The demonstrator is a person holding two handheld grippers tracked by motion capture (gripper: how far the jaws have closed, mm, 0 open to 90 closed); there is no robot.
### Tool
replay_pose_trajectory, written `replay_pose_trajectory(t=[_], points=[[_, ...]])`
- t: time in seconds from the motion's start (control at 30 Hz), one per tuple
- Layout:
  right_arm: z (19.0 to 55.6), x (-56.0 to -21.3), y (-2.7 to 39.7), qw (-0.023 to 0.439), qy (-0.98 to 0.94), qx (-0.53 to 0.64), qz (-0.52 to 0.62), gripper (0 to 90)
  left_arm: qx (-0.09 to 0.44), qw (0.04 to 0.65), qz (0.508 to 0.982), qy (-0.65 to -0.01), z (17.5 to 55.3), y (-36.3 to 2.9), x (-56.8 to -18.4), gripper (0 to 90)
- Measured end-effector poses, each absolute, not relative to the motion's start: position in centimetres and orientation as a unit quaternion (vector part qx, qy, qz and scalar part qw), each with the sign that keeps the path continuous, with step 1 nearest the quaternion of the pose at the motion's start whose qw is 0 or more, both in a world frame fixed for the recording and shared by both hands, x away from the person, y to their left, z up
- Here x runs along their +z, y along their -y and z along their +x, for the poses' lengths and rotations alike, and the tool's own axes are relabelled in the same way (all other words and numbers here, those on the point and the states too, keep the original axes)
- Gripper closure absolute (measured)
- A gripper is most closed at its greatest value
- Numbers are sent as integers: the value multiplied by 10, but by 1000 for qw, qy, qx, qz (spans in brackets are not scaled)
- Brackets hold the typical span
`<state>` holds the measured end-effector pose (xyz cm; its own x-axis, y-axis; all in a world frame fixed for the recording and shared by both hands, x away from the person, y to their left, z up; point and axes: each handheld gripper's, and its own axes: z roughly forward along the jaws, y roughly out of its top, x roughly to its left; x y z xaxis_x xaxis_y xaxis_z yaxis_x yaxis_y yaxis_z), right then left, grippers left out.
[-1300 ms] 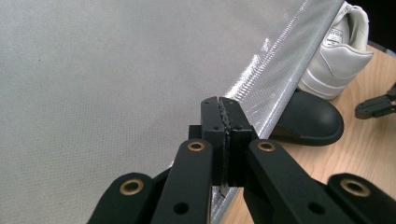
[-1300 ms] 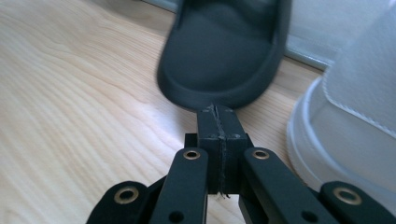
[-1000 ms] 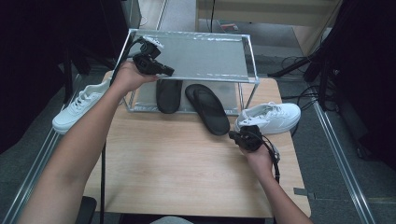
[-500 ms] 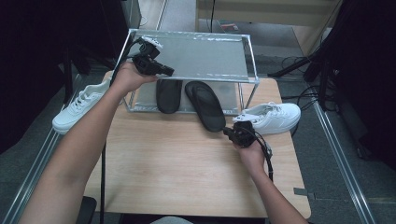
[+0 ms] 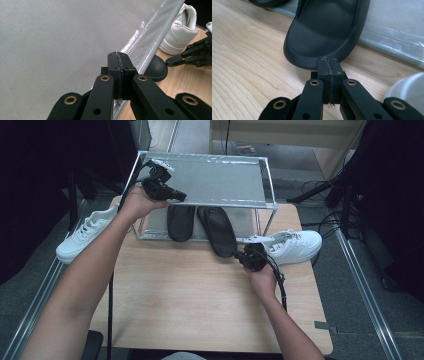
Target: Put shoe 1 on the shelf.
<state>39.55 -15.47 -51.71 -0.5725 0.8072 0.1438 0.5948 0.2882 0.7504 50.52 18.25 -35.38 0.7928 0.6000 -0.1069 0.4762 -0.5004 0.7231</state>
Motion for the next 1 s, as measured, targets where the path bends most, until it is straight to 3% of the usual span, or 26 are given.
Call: replay_pose_trajectory(t=[1.0], points=[[428, -519, 88, 118, -794, 399, 443, 900, 85, 397, 858, -316, 503, -182, -355, 900]])
